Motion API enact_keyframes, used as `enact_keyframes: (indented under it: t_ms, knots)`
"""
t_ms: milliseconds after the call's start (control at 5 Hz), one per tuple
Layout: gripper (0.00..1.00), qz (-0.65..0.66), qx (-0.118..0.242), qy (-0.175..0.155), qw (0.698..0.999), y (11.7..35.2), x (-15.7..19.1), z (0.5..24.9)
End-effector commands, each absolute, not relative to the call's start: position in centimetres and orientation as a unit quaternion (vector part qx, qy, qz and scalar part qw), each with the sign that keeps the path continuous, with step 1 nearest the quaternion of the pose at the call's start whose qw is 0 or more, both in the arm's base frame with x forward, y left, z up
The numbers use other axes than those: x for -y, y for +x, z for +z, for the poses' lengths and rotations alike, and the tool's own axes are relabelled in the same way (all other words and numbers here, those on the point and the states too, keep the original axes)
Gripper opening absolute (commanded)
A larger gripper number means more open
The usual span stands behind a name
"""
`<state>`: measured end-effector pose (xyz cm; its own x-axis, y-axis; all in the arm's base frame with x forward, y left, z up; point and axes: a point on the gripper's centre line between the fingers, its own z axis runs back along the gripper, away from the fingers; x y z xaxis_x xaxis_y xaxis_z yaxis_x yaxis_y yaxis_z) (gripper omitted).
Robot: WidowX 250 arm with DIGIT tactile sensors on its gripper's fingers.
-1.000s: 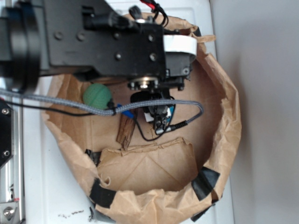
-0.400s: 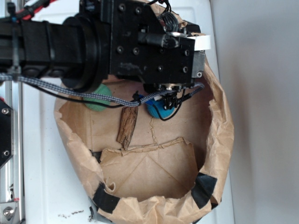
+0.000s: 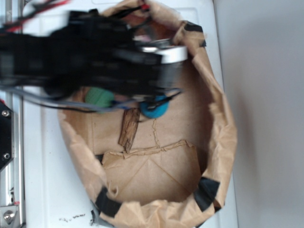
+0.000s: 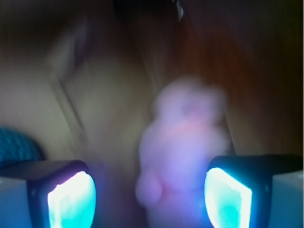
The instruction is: Grab the pink bunny.
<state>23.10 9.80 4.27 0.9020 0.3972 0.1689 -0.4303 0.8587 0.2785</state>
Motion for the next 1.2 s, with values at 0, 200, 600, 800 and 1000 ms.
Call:
enact_keyframes:
  t_ms: [0, 200, 600, 800, 1000]
  knots:
    - [1.00, 0.210, 0.067, 0.067, 0.973, 20.18, -7.85, 4.10]
    - [1.00, 0.214, 0.064, 0.064, 0.973, 20.08, -7.97, 4.11]
    - [1.00, 0.225, 0.067, 0.053, 0.971, 20.51, -7.97, 4.56]
    - [1.00, 0.225, 0.067, 0.053, 0.971, 20.51, -7.97, 4.56]
    - [1.00, 0.225, 0.067, 0.053, 0.971, 20.51, -7.97, 4.56]
